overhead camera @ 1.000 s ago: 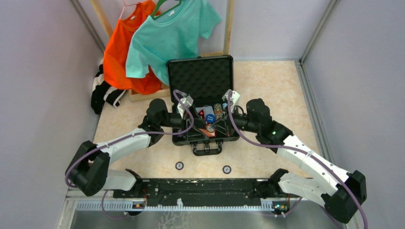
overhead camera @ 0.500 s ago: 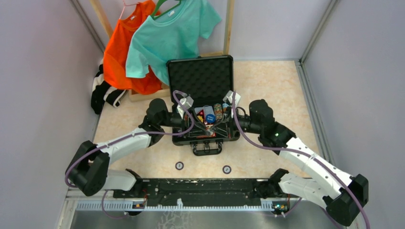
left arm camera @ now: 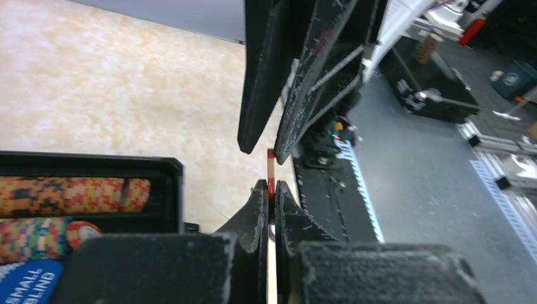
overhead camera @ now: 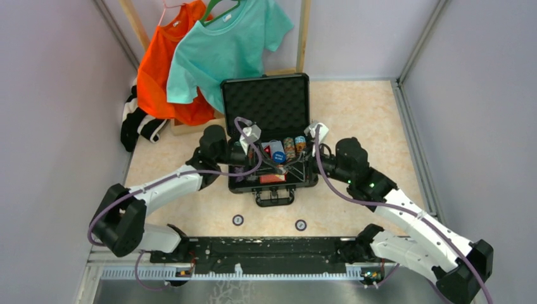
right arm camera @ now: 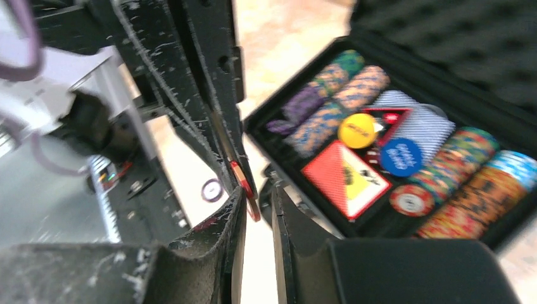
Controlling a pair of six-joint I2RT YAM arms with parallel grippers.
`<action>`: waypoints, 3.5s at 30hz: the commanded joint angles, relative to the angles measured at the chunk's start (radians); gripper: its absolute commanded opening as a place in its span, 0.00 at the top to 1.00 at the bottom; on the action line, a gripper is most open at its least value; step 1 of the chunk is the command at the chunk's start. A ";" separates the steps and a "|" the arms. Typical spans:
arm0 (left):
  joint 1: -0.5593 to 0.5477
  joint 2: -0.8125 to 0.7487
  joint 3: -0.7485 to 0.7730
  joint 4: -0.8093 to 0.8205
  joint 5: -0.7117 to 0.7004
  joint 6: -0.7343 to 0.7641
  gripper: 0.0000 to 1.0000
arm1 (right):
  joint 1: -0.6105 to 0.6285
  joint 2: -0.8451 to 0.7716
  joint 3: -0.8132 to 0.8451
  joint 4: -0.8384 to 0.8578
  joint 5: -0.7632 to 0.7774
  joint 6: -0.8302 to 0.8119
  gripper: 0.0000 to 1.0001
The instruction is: Pack up texas hold em set
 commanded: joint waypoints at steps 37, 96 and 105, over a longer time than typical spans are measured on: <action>-0.122 0.718 0.742 -0.976 -0.611 0.770 0.70 | -0.046 -0.123 -0.075 -0.045 0.600 0.043 0.81; 0.272 -0.535 -0.232 -0.754 -1.684 -0.362 0.01 | 0.721 0.838 0.345 -0.073 0.852 0.232 0.41; 0.377 -0.436 -0.241 -0.669 -1.543 -0.370 0.01 | 0.721 0.972 0.443 -0.046 0.797 0.190 0.38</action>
